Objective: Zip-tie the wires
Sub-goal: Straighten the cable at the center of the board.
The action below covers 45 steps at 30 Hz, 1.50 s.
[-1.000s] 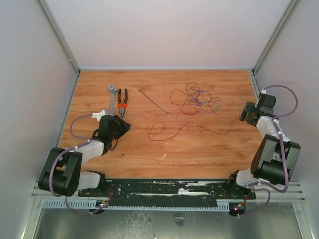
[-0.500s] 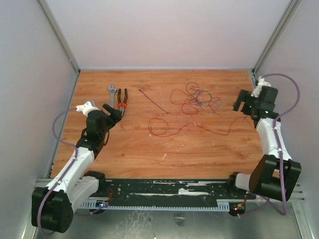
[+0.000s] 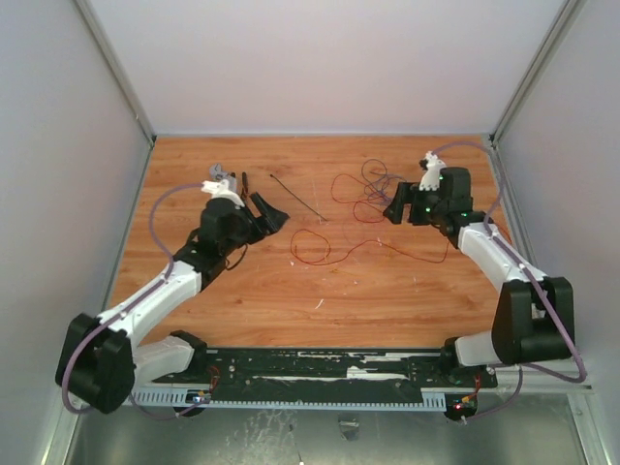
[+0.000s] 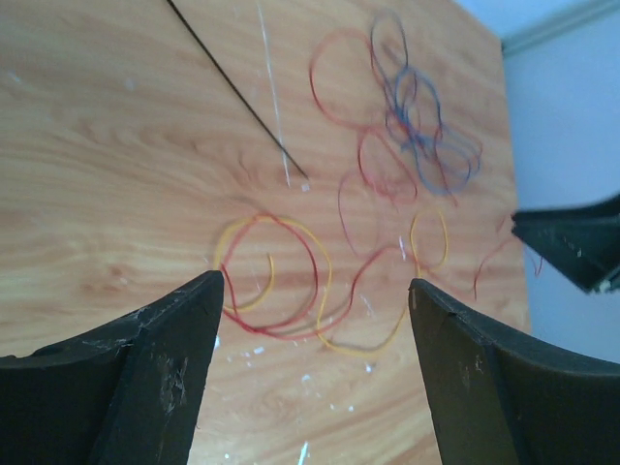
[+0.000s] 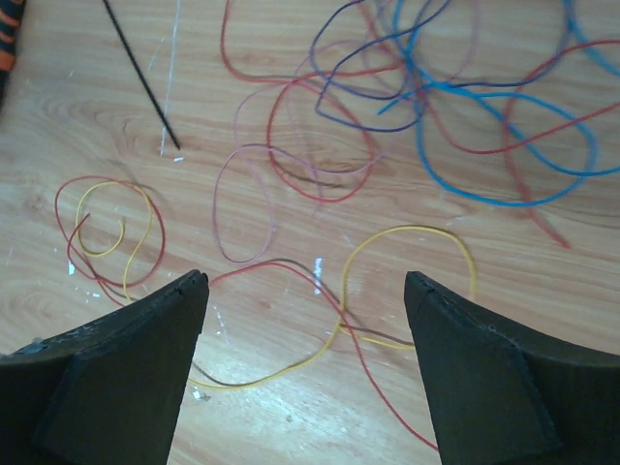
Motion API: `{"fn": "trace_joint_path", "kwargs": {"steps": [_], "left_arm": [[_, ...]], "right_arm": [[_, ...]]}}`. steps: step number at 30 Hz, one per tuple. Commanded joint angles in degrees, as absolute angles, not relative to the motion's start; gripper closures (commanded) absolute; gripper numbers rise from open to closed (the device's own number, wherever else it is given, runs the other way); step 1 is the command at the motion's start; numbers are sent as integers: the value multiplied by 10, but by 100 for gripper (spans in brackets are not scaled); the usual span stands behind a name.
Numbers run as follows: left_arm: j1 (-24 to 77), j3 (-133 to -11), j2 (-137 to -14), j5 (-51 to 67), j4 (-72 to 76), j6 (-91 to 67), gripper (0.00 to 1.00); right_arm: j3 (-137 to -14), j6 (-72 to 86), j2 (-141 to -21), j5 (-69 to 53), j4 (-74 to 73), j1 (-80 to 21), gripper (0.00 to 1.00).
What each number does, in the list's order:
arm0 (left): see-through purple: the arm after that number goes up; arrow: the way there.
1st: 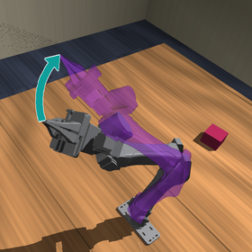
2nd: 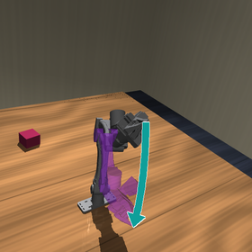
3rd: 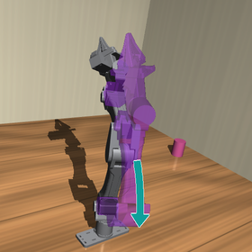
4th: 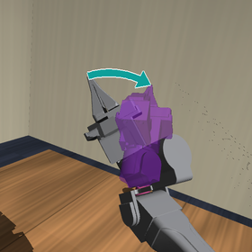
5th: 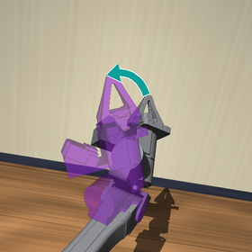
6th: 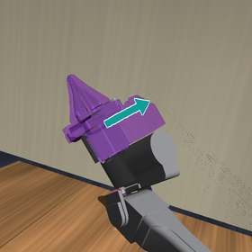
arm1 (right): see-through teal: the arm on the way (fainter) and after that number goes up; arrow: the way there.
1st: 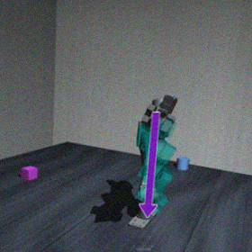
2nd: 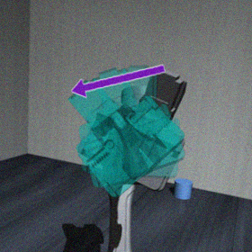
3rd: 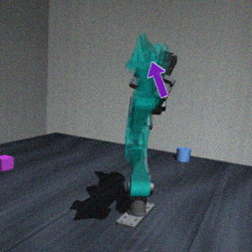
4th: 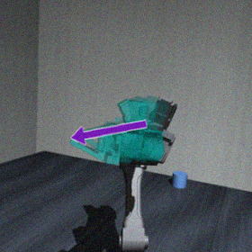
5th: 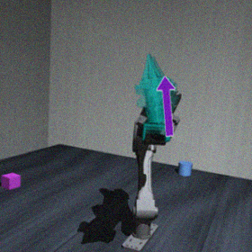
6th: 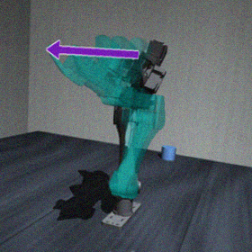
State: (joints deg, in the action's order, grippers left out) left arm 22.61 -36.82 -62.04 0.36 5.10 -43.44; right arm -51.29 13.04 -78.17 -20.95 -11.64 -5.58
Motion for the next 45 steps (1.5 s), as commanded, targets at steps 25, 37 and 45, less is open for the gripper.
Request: {"fn": "trace_joint_path", "kwargs": {"steps": [25, 37, 45], "left_arm": [[276, -370, -668, -20, 101, -450, 13], [223, -365, -624, -13, 67, -429, 10], [197, -352, -603, -11, 59, -422, 8]], "right_arm": [[-512, 144, -980, -172, -46, -201, 15], [-436, 137, -917, -198, -72, -293, 16], [-347, 155, -792, -178, -110, -321, 15]]}}
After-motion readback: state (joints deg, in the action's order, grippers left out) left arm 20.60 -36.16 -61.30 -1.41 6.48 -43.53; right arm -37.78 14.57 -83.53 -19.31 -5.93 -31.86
